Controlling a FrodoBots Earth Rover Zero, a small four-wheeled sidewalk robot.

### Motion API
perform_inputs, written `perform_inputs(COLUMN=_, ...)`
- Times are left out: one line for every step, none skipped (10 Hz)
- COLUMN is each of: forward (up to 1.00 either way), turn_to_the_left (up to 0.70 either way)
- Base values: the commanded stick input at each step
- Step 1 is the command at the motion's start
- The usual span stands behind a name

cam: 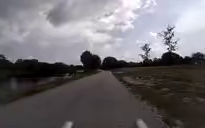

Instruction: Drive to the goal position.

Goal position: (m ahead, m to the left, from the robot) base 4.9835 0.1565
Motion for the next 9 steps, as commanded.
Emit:
perform_inputs(forward=0.85, turn_to_the_left=0.0)
perform_inputs(forward=0.85, turn_to_the_left=0.0)
perform_inputs(forward=0.85, turn_to_the_left=0.0)
perform_inputs(forward=0.85, turn_to_the_left=0.0)
perform_inputs(forward=0.85, turn_to_the_left=0.0)
perform_inputs(forward=0.85, turn_to_the_left=0.0)
perform_inputs(forward=0.85, turn_to_the_left=0.0)
perform_inputs(forward=0.85, turn_to_the_left=0.0)
perform_inputs(forward=0.85, turn_to_the_left=0.0)
